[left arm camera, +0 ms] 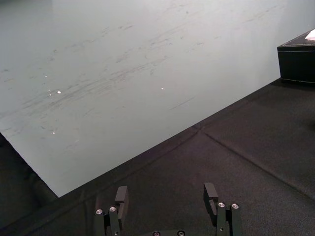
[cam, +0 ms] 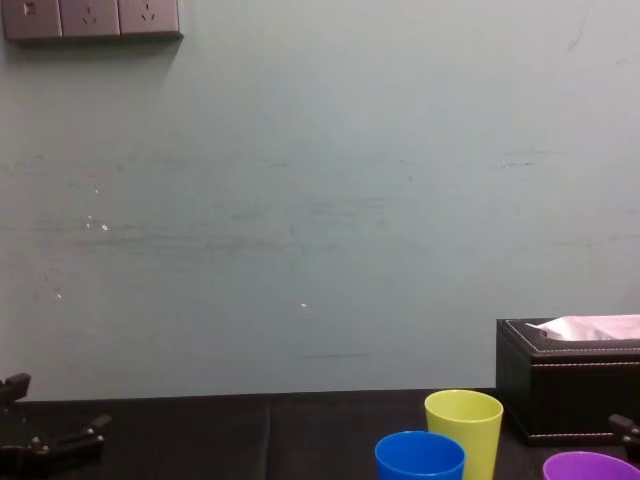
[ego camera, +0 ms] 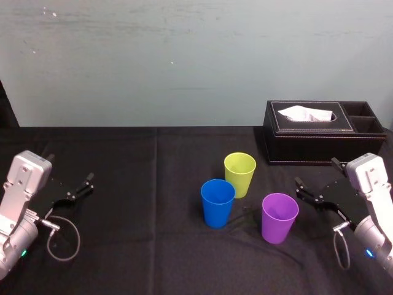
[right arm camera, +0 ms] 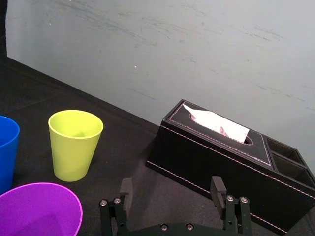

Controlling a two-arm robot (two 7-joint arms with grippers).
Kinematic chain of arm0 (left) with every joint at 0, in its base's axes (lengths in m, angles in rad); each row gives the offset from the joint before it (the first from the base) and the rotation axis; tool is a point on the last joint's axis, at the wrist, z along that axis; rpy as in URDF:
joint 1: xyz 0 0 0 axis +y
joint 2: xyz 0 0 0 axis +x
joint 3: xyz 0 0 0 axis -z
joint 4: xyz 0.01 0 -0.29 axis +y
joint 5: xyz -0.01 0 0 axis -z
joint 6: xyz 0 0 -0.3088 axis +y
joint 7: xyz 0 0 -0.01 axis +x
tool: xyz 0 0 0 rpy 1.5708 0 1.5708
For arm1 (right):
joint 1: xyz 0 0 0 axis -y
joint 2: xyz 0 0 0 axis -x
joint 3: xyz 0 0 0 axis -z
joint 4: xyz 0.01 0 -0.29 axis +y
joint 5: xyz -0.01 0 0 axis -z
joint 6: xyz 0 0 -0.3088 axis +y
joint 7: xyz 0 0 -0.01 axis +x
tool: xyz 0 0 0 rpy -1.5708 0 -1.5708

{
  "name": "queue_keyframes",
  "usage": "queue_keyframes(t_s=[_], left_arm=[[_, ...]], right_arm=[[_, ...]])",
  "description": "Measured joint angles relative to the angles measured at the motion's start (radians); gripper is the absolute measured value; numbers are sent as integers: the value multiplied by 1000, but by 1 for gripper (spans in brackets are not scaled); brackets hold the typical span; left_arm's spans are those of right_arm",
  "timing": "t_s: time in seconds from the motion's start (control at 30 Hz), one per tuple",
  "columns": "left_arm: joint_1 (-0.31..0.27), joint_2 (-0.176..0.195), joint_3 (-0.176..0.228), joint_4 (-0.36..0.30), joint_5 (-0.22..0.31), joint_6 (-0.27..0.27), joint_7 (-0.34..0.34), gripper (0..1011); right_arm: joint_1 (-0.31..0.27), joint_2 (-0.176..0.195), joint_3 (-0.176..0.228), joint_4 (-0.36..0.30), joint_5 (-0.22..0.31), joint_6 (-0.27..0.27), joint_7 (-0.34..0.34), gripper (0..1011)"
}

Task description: Stack the three plastic cups sequentially using one hand.

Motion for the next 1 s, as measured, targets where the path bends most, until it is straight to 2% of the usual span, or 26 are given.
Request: queue_keyframes(t_s=[1.0], left_arm=[[0, 0, 0, 0, 0, 0, 0, 1000]], right_arm=[[0, 0, 0, 0, 0, 0, 0, 1004]])
